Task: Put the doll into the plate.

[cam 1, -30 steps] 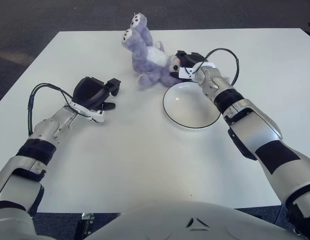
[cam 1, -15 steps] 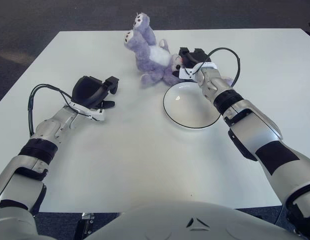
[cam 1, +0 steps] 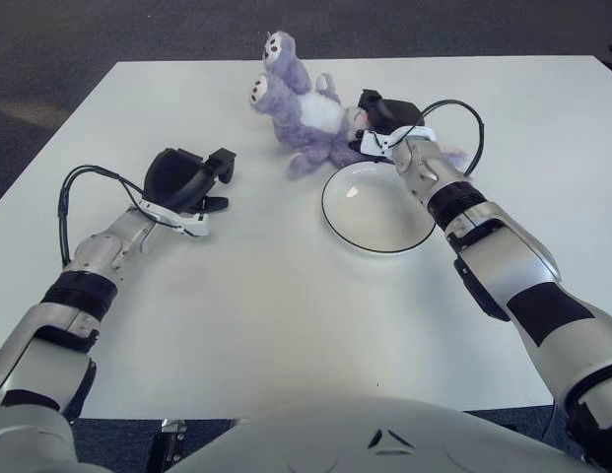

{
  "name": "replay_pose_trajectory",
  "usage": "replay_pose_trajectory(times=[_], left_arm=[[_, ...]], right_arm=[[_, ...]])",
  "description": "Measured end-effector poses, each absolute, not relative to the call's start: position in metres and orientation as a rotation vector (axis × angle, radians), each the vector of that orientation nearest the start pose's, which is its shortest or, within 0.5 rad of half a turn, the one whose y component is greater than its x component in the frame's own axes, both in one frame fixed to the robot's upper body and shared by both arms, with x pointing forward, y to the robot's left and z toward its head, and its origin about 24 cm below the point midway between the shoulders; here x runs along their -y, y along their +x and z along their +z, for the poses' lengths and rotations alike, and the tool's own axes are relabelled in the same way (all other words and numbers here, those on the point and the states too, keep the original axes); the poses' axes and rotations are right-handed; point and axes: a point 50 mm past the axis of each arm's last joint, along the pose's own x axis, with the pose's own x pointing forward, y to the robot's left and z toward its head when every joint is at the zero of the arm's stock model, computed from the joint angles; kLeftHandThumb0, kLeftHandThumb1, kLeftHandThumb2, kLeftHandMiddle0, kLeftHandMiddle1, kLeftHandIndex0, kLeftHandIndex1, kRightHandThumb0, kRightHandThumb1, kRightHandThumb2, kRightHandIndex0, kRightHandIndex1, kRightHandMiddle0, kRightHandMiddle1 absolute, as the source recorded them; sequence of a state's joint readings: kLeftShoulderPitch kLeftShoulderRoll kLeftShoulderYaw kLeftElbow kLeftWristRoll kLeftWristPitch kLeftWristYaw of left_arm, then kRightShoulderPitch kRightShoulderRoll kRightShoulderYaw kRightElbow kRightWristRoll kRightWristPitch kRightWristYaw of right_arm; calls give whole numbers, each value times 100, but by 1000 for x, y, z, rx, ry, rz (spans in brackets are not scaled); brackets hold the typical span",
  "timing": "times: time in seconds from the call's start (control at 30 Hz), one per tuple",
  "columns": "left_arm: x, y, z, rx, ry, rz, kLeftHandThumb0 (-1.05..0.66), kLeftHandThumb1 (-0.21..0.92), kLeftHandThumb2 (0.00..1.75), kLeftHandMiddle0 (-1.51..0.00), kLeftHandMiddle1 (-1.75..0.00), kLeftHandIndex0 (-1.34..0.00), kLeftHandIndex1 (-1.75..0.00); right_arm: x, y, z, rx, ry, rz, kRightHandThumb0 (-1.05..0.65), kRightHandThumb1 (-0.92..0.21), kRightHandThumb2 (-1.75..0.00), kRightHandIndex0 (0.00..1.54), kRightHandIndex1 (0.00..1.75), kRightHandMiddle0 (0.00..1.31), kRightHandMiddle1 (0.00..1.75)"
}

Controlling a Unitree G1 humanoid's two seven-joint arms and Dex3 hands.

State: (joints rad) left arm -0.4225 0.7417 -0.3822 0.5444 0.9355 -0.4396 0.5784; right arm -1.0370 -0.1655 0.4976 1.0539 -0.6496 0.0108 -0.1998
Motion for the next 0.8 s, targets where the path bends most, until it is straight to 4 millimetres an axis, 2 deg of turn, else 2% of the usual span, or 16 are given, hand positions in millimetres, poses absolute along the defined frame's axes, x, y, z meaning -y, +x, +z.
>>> replay_pose_trajectory(times=[0.07,0.13,0.2,0.33,0.47,0.8], left_arm=[[-226,307,82,607,1563,-155,-48,35,128,-129,-175,-59,-175],[-225,309,82,603,1561,-154,-48,34,128,-130,-175,-59,-175],[-223,313,81,596,1555,-150,-48,34,129,-130,-175,-60,-175],[-222,322,76,566,1541,-130,-48,35,128,-129,-175,-59,-175],[-218,332,73,541,1525,-91,-46,40,121,-125,-175,-55,-175],[-210,340,66,512,1484,-18,-45,43,118,-119,-175,-53,-175]], right_arm=[[79,403,128,204,-1260,179,0,-11,-148,78,150,65,175],[81,404,128,202,-1240,174,0,-6,-149,87,139,67,175],[83,404,128,200,-1222,168,0,-3,-152,93,135,68,175],[86,405,126,198,-1197,162,0,0,-156,95,138,67,175],[89,405,126,202,-1183,161,0,1,-159,95,143,66,175],[103,407,128,192,-1186,146,0,-3,-158,88,156,61,175]])
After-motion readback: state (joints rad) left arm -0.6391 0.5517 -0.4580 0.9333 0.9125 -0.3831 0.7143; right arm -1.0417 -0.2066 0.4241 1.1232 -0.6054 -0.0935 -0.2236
